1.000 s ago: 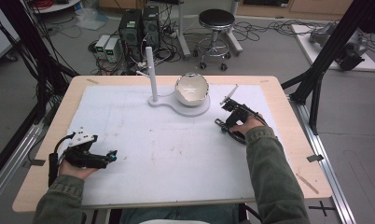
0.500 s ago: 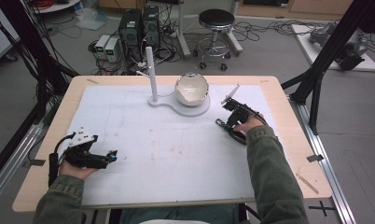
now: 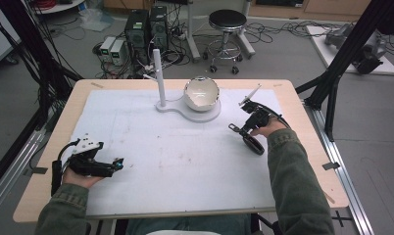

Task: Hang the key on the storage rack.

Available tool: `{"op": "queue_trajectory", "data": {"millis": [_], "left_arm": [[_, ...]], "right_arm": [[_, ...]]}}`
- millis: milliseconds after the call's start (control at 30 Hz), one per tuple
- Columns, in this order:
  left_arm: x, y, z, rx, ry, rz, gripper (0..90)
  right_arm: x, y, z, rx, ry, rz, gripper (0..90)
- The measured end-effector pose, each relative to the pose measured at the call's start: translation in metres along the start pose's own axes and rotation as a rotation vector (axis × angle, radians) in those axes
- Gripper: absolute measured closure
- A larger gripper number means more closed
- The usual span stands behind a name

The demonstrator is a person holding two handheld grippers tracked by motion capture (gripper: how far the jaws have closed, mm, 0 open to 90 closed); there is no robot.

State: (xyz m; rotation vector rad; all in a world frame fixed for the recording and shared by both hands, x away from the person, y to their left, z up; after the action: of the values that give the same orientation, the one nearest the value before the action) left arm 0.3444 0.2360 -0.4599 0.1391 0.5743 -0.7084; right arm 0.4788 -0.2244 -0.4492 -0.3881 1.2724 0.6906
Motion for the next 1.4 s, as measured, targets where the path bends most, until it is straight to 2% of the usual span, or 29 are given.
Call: {"op": "queue_trajectory", "data": {"millis": [33,67,200,233,300,500,667,800,900,1133,1400], "left_arm": [[0.000,0.000,0.000,0.001,-0.001,0.001,1.8],[0.000,0.000,0.000,0.001,0.000,0.002,1.8],[0.000,0.000,0.000,0.001,0.001,0.000,1.8],[0.000,-0.001,0.000,-0.001,0.001,-0.001,1.8],[0.000,-0.001,0.000,-0.002,0.003,-0.001,1.8],[0.000,0.001,-0.001,0.000,0.007,0.007,1.8],[0.001,0.001,-0.001,0.001,0.009,0.005,1.8],[0.001,0.001,-0.001,0.002,0.010,0.007,1.8],[0.001,0.001,-0.001,0.002,0.008,0.005,1.8],[0.001,0.001,-0.001,0.001,0.007,0.003,1.8],[0.001,0.001,0.000,0.002,0.002,0.005,1.8]], "right_arm": [[-0.005,0.001,0.001,0.001,-0.009,0.008,83.8],[-0.011,0.003,0.001,-0.008,-0.030,0.043,83.7],[-0.022,0.003,0.002,-0.016,-0.038,0.044,83.7],[-0.027,0.003,0.004,-0.019,-0.057,0.045,83.7],[-0.031,0.005,0.005,-0.010,-0.059,0.054,83.6],[-0.046,0.012,0.017,-0.035,-0.078,0.053,83.6],[-0.052,0.019,0.026,-0.047,-0.085,0.057,83.5],[-0.055,0.029,0.038,-0.080,-0.094,0.063,83.3],[-0.056,0.032,0.042,-0.079,-0.098,0.067,83.3],[-0.062,0.043,0.057,-0.125,-0.088,0.056,83.2],[-0.076,0.058,0.083,-0.141,-0.139,0.062,83.2]]}}
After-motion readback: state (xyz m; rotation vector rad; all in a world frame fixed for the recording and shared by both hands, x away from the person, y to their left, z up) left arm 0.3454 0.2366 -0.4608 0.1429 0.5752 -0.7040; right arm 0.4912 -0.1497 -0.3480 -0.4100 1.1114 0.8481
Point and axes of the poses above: each handheld gripper's, and its own axes: x roughly forward along the jaws, z roughly out of its top, y roughly to its left, the point moved 7 cm from there along x, roughly forward along the jaws, and after that the axes turned 6 degrees about -z, right-handed, at the moved point
